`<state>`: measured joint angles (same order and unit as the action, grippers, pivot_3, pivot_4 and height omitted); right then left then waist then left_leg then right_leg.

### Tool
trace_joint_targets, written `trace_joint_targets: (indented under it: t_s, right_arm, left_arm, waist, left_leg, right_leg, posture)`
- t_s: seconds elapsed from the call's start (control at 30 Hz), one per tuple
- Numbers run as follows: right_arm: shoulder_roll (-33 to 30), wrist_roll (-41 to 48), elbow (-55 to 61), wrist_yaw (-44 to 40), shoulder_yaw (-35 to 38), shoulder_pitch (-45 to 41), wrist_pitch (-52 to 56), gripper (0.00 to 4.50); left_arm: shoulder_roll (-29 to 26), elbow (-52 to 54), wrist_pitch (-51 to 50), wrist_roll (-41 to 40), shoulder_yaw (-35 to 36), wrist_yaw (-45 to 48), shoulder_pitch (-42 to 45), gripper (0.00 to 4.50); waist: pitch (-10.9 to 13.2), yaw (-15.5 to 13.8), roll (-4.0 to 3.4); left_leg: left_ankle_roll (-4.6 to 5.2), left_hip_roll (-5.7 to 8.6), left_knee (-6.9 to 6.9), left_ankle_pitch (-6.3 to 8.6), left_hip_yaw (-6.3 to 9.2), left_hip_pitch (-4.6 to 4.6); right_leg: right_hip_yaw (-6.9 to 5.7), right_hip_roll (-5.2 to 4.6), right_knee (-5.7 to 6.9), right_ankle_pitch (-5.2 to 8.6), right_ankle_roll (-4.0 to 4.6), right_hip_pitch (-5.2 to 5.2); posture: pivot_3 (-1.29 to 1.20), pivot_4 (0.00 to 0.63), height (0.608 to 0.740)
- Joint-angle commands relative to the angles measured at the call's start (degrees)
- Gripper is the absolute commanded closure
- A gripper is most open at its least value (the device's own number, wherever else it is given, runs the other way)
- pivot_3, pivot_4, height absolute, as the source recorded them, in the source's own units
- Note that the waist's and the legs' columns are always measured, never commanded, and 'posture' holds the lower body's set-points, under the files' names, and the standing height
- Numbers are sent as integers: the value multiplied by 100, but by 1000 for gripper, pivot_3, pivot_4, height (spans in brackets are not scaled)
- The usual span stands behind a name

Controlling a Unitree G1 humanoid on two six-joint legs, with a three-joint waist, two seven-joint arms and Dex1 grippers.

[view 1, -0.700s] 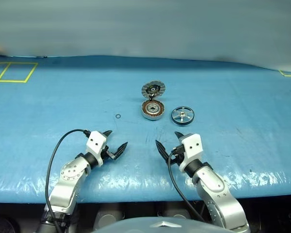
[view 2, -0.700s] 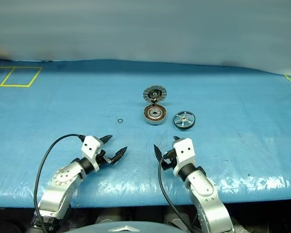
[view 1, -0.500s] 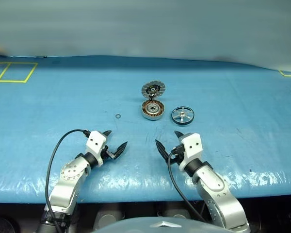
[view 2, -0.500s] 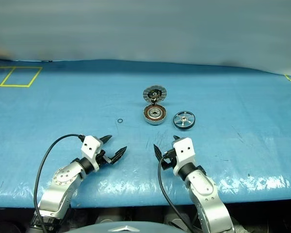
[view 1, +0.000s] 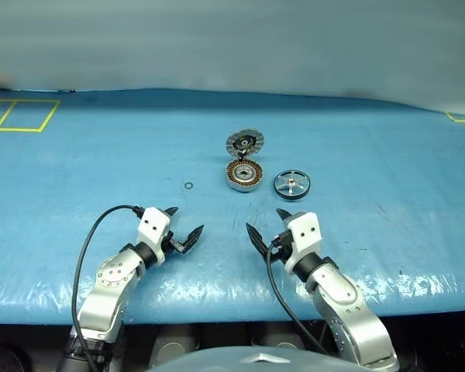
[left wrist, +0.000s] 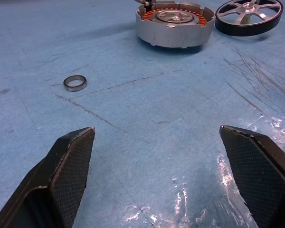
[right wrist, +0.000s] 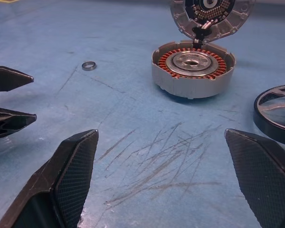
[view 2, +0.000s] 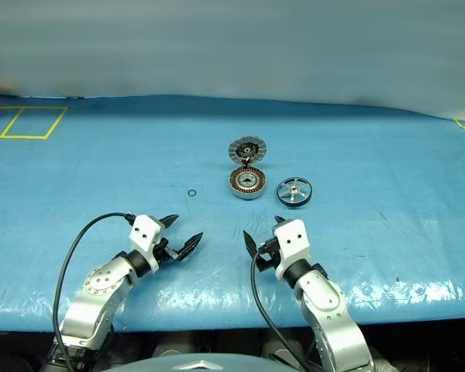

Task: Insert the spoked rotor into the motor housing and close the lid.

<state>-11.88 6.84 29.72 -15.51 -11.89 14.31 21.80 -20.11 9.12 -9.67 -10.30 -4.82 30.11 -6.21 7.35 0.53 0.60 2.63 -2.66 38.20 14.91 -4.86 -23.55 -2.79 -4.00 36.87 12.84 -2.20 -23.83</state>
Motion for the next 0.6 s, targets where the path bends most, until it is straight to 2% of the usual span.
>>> trace_joint_targets:
  t_s: [0.03,0.37,0.5,0.6]
  right_arm:
    - [-8,5,95,-17,3,-40,-70,18]
    - [-11,-87,73,-21,-58,5,-249,18]
    - [-55,-274,-24,-63,-94,62,-912,18]
    - [-41,-289,-86,-61,-117,112,-1010,18]
  left_arm:
    - [-14,243,12,-52,61,22,13,9]
    - [-38,154,58,-69,90,50,-49,9]
    - [-25,92,70,-69,100,48,-26,9]
    - [0,42,15,-72,124,1,53,9]
  waist:
    - [0,0,0]
    - [0,0,0]
    - [0,0,0]
    - [0,0,0]
  left_leg:
    - [0,0,0,0,0,0]
    - [0,0,0,0,0,0]
    - [0,0,0,0,0,0]
    - [0,0,0,0,0,1]
  right_leg:
    - [0,0,0,0,0,0]
    - [0,0,0,-1,1,0]
    - [0,0,0,3,-6,0]
    - [0,1,0,4,-7,1]
  posture:
    - [0,150,740]
    - [0,150,740]
    - [0,150,740]
    - [0,150,740]
